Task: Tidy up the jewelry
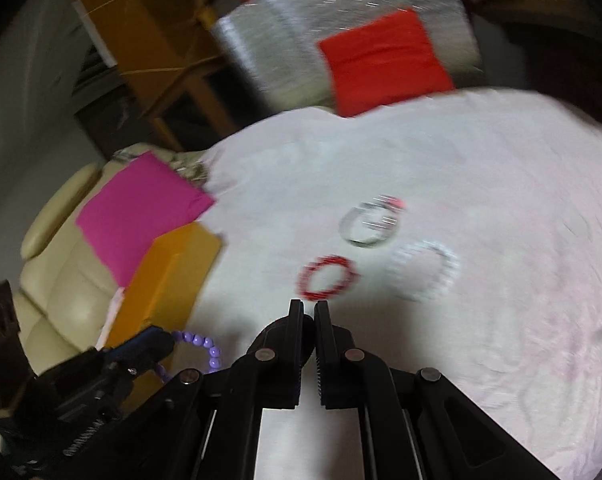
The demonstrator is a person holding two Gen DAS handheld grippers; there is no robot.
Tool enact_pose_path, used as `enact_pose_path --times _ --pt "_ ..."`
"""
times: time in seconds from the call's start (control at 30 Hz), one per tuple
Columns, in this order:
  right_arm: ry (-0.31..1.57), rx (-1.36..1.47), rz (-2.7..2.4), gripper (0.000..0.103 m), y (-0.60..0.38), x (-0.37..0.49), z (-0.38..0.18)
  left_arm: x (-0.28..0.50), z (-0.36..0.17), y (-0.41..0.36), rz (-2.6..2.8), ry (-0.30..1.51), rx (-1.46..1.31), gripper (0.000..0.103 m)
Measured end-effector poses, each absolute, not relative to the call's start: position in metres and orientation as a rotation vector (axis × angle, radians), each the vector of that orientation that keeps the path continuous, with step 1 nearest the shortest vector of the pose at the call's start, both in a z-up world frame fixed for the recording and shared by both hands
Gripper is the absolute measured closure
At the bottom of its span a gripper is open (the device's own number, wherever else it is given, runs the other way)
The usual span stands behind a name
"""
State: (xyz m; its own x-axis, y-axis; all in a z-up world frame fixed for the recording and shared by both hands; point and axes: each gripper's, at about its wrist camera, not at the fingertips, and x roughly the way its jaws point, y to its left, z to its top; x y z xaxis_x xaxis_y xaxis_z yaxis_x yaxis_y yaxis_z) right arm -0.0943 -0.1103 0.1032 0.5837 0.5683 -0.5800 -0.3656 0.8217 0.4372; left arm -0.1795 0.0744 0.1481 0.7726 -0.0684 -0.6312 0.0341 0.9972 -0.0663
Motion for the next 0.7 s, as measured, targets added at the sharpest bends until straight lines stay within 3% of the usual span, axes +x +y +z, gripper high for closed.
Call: enact_pose_path --times 0.37,0.7 --pt "0.750 0.169 0.829 0.097 0.066 -0.085 0.171 -0.204 0.212 0.227 0.189 0.594 -0.112 0.093" --pt "0.862 0.034 0.785 0.096 0.188 -0.051 0.130 -0.163 0.147 0.326 0.259 0.734 -0.238 0.093"
